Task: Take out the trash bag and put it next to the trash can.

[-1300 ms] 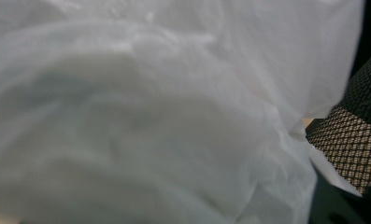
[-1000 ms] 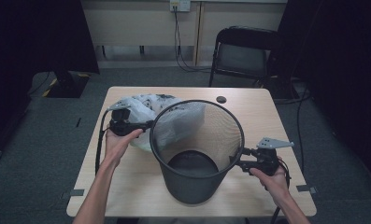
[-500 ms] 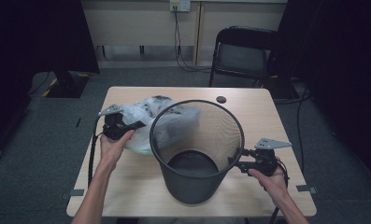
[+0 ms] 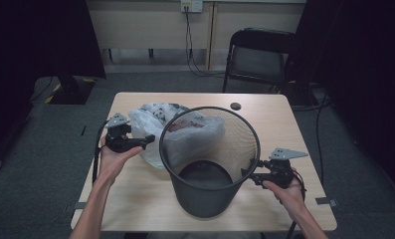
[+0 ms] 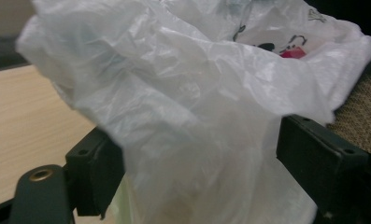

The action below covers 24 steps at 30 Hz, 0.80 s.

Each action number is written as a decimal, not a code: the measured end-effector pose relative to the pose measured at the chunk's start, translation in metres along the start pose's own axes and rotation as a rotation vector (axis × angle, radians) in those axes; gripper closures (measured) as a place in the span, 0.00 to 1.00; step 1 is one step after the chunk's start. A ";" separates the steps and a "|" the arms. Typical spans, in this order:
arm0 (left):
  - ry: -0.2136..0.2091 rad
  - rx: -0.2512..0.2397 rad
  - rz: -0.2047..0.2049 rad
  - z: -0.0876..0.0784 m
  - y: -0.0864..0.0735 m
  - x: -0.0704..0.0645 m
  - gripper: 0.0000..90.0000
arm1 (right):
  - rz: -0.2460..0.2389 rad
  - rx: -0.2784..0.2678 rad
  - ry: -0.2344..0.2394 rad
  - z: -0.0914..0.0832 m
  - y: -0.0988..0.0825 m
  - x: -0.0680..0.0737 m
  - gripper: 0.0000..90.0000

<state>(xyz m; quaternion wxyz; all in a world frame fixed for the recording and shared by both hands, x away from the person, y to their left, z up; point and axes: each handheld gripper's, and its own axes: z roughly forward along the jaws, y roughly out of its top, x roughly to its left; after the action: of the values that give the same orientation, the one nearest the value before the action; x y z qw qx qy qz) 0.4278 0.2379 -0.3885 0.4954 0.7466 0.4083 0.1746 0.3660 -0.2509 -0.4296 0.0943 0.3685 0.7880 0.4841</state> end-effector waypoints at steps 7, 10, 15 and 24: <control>-0.001 -0.009 -0.011 -0.018 -0.013 0.004 0.23 | 0.002 0.010 -0.004 0.003 -0.001 0.000 0.41; -0.011 -0.031 -0.008 -0.026 -0.018 0.001 0.29 | 0.004 0.012 -0.005 0.003 -0.002 0.000 0.41; -0.010 -0.023 0.002 -0.036 -0.030 -0.003 0.28 | 0.009 0.007 -0.010 0.002 -0.002 -0.001 0.41; 0.038 0.046 0.011 -0.049 -0.051 -0.014 0.26 | 0.017 0.010 -0.026 0.004 -0.005 -0.001 0.40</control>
<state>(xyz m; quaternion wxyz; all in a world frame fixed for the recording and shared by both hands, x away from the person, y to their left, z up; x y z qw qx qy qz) 0.3644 0.2650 -0.4093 0.4694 0.7565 0.4175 0.1821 0.3664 -0.2506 -0.4356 0.0984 0.3820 0.7860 0.4760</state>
